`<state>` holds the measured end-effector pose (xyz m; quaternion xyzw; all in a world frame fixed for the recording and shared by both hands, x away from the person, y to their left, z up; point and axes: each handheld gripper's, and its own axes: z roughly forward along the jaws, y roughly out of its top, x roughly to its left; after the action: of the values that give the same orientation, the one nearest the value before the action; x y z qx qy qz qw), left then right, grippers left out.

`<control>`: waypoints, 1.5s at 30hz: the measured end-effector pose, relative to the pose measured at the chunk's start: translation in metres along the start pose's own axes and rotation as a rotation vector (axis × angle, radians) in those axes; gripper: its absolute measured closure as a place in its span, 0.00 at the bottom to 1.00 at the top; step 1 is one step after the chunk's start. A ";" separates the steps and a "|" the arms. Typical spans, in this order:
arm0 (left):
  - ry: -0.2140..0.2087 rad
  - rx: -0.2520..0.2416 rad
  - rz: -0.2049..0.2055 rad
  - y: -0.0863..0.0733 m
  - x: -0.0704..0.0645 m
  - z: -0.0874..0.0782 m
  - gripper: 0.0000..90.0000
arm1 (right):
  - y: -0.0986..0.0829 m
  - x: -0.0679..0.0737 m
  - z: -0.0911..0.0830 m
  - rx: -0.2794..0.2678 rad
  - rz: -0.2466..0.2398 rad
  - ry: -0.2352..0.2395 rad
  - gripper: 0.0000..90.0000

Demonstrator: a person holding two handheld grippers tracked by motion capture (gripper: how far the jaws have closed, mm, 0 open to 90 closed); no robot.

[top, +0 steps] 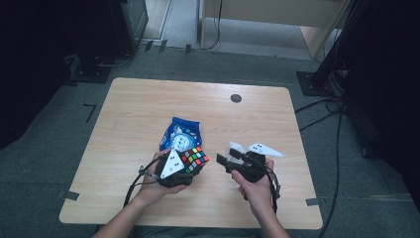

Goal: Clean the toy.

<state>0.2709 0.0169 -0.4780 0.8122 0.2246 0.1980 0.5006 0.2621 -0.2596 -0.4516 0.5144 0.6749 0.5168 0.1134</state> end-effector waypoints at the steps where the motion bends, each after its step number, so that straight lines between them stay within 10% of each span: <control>1: -0.002 -0.002 -0.003 0.000 0.000 0.000 0.38 | -0.003 -0.005 0.003 0.006 -0.024 -0.060 0.40; 4: -0.003 -0.002 -0.002 0.001 -0.001 0.000 0.38 | -0.018 -0.028 0.017 0.043 -0.085 -0.229 0.41; 8: -0.003 0.003 -0.013 0.000 0.000 0.001 0.38 | -0.029 -0.046 0.030 0.102 -0.019 -0.243 0.49; 18: -0.025 -0.001 -0.033 0.000 0.000 0.000 0.38 | -0.037 -0.058 0.034 0.149 -0.082 -0.317 0.95; 22: -0.040 -0.015 -0.034 0.000 -0.001 0.000 0.38 | -0.034 -0.053 0.027 0.094 -0.039 -0.211 0.98; 28: -0.080 -0.013 -0.016 0.000 -0.008 0.002 0.38 | -0.020 0.006 0.008 -0.083 -0.124 0.047 0.98; 32: -0.118 -0.025 0.024 0.001 -0.016 0.002 0.38 | -0.018 0.030 0.009 -0.098 -0.085 0.182 0.98; 38: -0.134 -0.018 0.039 0.000 -0.020 0.004 0.38 | -0.017 0.036 0.011 -0.086 -0.015 0.286 0.98; 42: -0.111 -0.018 0.023 0.001 -0.018 0.004 0.38 | -0.015 0.049 0.007 -0.088 -0.062 0.352 0.98; 45: -0.097 -0.021 0.004 0.000 -0.011 0.002 0.38 | -0.015 0.056 0.004 -0.087 -0.120 0.316 0.98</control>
<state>0.2626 0.0095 -0.4801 0.8161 0.1962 0.1618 0.5189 0.2315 -0.2111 -0.4448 0.3801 0.6910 0.6120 0.0588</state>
